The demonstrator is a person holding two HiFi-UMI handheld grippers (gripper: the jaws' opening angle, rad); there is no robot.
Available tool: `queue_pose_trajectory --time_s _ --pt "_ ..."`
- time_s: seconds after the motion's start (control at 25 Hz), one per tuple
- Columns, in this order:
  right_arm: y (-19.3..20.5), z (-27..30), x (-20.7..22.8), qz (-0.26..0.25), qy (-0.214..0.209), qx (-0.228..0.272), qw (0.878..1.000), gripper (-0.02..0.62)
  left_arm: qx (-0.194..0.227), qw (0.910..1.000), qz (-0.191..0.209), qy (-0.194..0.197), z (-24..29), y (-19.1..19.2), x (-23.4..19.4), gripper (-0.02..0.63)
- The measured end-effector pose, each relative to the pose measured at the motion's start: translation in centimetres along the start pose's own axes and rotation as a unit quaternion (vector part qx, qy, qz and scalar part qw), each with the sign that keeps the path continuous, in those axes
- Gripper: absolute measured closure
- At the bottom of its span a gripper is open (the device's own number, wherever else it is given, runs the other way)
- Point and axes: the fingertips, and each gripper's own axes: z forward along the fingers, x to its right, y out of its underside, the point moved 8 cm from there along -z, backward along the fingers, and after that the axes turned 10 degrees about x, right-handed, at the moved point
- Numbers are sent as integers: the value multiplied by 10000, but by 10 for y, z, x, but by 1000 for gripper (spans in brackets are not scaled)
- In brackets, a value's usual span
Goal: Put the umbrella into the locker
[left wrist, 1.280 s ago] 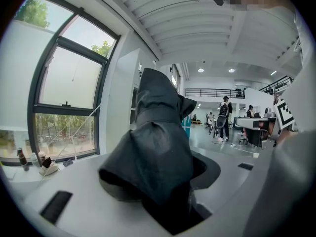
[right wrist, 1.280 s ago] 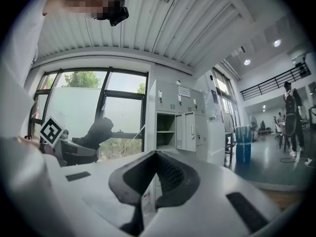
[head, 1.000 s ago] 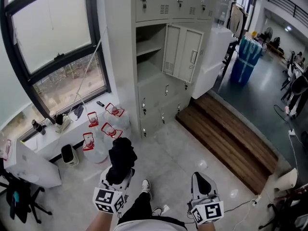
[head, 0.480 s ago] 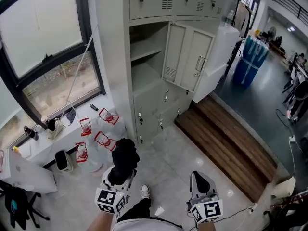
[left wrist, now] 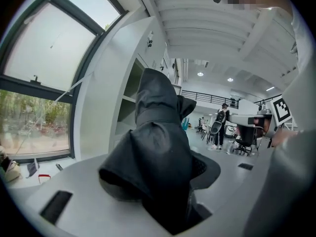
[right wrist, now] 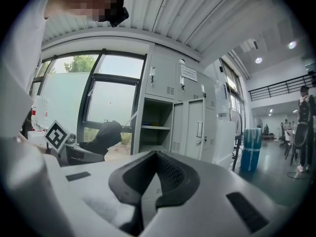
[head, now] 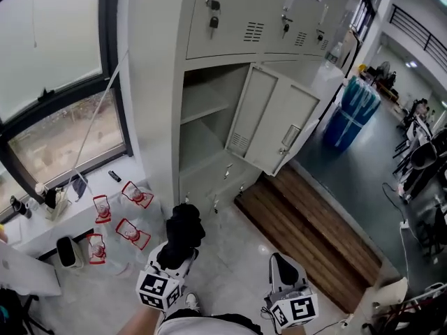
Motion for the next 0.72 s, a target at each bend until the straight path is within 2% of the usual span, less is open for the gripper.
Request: queue_pose_trajectory --time_s 0.16,0.28,0.4,0.6,0.72 --pt "8 16 24 86 177 1 9998 580 -60 9997 117 181 28 -4 2 379" --pt "14 38 38 169 29 60 9998 580 -62 9998 150 133 43 -7 5 379" --pt "16 72 49 247 -342 231 9988 580 -44 9996 250 -75 57 -11 4 379" --pt "18 136 79 327 -1141 441 9920 580 110 9969 207 -753 86 -20 4 379" --pt "16 167 105 371 -1483 511 9869 580 223 9938 216 -1071 105 -29 12 379"
